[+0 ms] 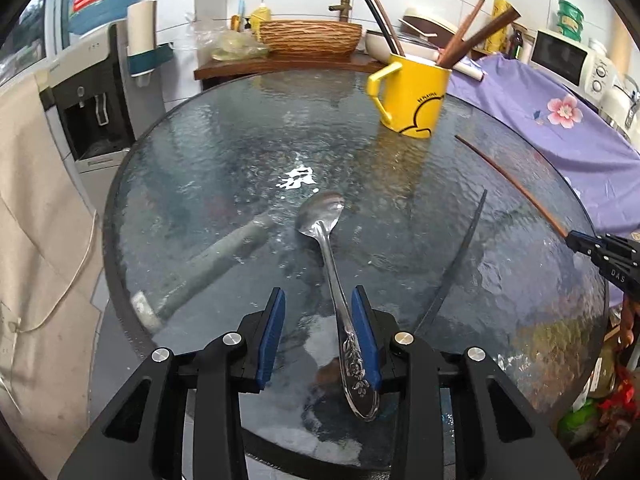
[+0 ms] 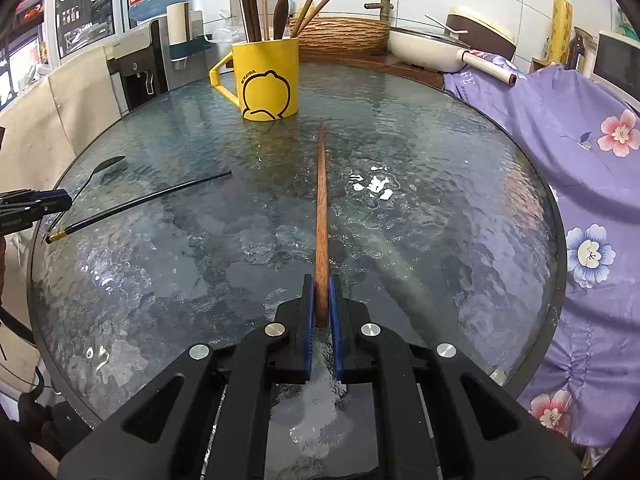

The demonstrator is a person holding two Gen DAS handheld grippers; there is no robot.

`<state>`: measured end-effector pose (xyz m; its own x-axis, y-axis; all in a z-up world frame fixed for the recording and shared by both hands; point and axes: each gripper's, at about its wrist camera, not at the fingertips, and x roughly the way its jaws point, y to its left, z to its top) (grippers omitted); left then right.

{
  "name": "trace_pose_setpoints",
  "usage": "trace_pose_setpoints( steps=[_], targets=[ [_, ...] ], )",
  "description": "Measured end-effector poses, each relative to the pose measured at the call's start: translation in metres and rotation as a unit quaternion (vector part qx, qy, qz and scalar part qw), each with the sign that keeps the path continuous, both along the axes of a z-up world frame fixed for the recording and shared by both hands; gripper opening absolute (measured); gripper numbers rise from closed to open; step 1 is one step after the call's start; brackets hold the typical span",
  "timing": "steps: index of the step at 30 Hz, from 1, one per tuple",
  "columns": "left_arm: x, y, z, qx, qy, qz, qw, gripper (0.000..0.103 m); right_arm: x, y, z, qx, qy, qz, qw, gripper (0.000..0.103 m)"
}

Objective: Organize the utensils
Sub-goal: 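Close the left gripper on the silver spoon handle while the right gripper grasps the brown chopstick, then lift the silver spoon and brown chopstick off the glass table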

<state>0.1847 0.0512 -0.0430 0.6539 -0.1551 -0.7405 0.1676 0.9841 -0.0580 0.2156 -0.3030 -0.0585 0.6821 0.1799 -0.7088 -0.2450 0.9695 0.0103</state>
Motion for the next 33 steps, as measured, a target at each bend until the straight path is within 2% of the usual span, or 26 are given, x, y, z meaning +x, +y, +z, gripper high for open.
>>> trace_pose_setpoints(
  steps=[7,12,16,21,29,33],
  targets=[
    [-0.01,0.0,0.002,-0.026,0.003,-0.002,0.9997,0.034,-0.001,0.002,0.0,0.0,0.001,-0.001,1.0,0.008],
    [-0.016,-0.009,-0.004,0.007,0.002,-0.002,1.0,0.034,-0.004,0.005,0.0,-0.001,-0.001,0.001,1.0,0.008],
    [-0.025,-0.009,-0.004,0.012,0.0,0.001,0.9999,0.034,-0.008,0.006,0.0,0.0,-0.004,0.0,1.0,0.008],
    [-0.039,-0.014,-0.007,0.038,-0.014,0.004,0.9992,0.033,-0.015,0.01,-0.001,0.0,-0.01,-0.003,1.0,0.008],
    [-0.037,-0.017,-0.008,0.035,-0.025,-0.004,0.9991,0.015,-0.022,0.016,-0.001,0.001,-0.014,-0.002,1.0,0.008],
    [-0.04,-0.017,-0.008,0.029,-0.027,0.003,0.9992,0.014,-0.026,0.017,-0.002,0.003,-0.016,-0.003,1.0,0.008]
  ],
)
